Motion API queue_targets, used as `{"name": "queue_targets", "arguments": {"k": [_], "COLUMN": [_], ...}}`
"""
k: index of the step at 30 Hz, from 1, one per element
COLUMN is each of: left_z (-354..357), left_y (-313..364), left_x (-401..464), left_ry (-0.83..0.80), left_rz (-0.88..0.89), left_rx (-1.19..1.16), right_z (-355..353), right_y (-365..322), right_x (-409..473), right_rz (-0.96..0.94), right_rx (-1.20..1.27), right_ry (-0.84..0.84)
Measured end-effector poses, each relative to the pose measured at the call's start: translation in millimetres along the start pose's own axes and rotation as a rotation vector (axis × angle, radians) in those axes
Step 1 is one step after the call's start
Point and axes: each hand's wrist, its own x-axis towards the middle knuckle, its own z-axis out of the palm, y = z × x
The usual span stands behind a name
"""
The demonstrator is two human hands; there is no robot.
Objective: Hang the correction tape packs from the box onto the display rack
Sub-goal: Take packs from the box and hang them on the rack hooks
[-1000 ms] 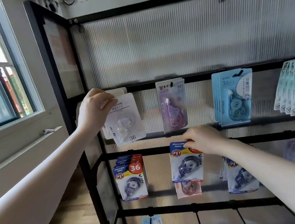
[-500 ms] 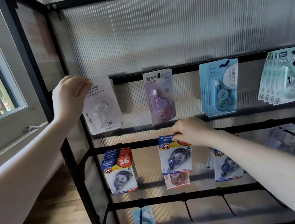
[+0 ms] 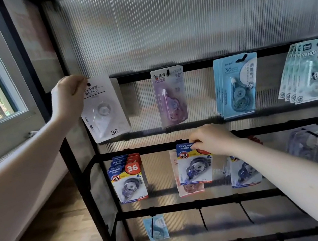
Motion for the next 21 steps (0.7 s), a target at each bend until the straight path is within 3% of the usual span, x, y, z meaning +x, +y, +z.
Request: {"name": "queue_targets", "arguments": {"k": [11,21], "left_z": [10.2,41.8], "left_y": [-6.2,-4.9], "left_x": [0.3,-18.0], "left_ry": [-0.069,0.183], "left_rz": [-0.032,-0.028], "left_rx": [0.058,0.175], "right_z": [13.3,43.2], "right_y": [4.1,19.6], "right_x": [-2.4,-38.5], "right_rz": [0.027,0.106], "right_rx": [0.075,0.056], "right_ry": [-0.021,-0.031]}}
